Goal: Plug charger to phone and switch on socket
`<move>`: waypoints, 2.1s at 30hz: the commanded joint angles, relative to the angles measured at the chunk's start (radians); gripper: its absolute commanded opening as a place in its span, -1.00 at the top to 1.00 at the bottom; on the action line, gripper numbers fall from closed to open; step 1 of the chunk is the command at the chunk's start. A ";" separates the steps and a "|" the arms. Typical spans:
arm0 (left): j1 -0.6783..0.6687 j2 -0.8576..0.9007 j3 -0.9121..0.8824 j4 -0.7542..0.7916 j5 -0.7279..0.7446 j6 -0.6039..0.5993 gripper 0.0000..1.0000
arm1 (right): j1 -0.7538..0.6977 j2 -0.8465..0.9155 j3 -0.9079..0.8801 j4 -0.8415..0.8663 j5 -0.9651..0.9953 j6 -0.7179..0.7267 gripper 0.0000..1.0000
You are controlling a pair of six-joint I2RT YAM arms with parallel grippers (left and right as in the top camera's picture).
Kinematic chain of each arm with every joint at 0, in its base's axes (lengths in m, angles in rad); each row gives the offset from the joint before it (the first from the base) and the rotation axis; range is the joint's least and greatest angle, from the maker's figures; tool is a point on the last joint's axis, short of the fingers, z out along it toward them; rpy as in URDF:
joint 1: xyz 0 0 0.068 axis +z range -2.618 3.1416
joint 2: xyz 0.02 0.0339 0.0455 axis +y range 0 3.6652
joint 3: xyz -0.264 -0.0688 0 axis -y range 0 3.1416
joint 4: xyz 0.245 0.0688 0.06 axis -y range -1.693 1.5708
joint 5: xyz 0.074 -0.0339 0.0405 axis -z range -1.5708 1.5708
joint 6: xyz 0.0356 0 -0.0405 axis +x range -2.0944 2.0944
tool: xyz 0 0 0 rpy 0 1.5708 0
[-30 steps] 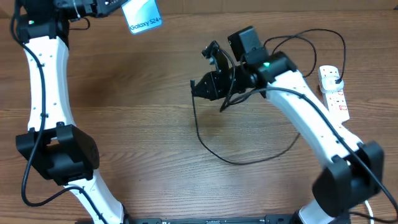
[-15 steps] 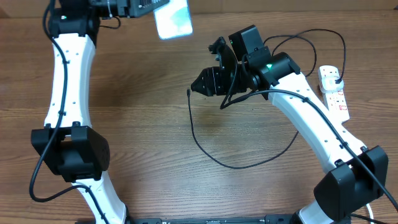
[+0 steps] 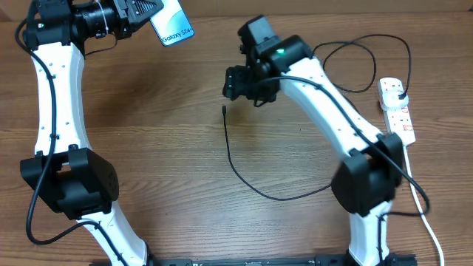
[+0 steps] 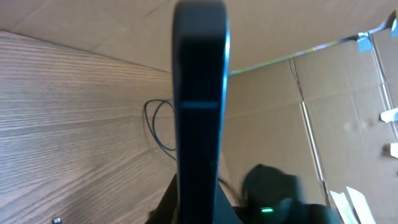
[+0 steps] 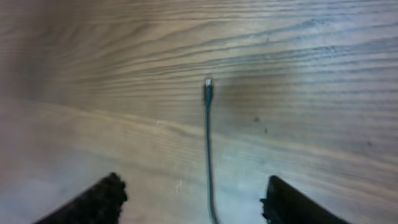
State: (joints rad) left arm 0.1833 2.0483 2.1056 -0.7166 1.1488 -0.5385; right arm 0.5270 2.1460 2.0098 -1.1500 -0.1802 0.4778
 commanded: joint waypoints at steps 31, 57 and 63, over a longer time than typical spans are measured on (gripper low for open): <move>0.060 -0.013 0.016 -0.066 0.004 0.090 0.92 | 0.161 0.382 0.011 0.167 0.291 0.071 0.56; 0.065 -0.013 0.016 0.217 0.431 0.142 0.92 | 0.040 0.015 0.015 0.185 -0.388 -0.233 0.92; 0.052 -0.013 0.016 0.250 0.433 0.088 0.92 | 0.017 -0.142 0.015 0.188 -0.610 -0.325 0.92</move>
State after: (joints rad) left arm 0.2428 2.0518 2.1014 -0.4770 1.5116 -0.4351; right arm 0.5251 2.0258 2.0178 -0.9634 -0.6506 0.2085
